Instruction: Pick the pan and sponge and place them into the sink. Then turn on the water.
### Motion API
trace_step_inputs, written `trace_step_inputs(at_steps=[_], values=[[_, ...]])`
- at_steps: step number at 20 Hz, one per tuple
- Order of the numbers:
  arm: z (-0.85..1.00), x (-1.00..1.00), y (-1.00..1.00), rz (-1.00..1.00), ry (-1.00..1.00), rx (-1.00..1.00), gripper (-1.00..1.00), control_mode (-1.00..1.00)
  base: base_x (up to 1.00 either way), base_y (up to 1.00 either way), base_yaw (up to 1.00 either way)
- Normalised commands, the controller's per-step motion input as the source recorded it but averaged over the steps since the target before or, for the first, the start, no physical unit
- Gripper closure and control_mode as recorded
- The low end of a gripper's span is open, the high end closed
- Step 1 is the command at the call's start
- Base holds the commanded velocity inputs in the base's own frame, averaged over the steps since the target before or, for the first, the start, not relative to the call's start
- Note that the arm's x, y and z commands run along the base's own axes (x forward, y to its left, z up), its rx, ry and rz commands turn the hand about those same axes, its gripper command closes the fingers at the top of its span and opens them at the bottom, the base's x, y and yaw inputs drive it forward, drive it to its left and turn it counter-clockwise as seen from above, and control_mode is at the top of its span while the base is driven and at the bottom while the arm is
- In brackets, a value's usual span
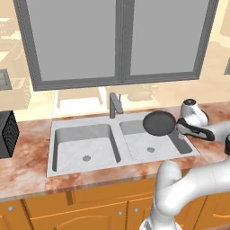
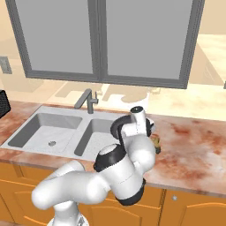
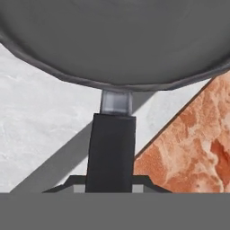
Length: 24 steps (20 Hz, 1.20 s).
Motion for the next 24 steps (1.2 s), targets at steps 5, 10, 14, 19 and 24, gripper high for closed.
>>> trace_step_inputs(at_steps=[5, 10, 14, 19, 24], values=[[-0.40, 0.09, 0.49, 0.08, 0.04, -0.11, 1.00, -1.00, 0.00, 0.00, 0.00], [-0.27, -0.06, 0.52, 0.11, 0.00, -0.13, 1.00, -1.00, 0.00, 0.00, 0.00], [-0.09, -0.34, 0.45, 0.13, 0.00, -0.09, 1.00, -1.00, 0.00, 0.00, 0.00], [-0.15, -0.31, 0.43, 0.13, 0.00, -0.09, 1.00, -1.00, 0.00, 0.00, 0.00], [-0.25, -0.07, 0.39, 0.11, 0.00, -0.10, 1.00, -1.00, 0.00, 0.00, 0.00]])
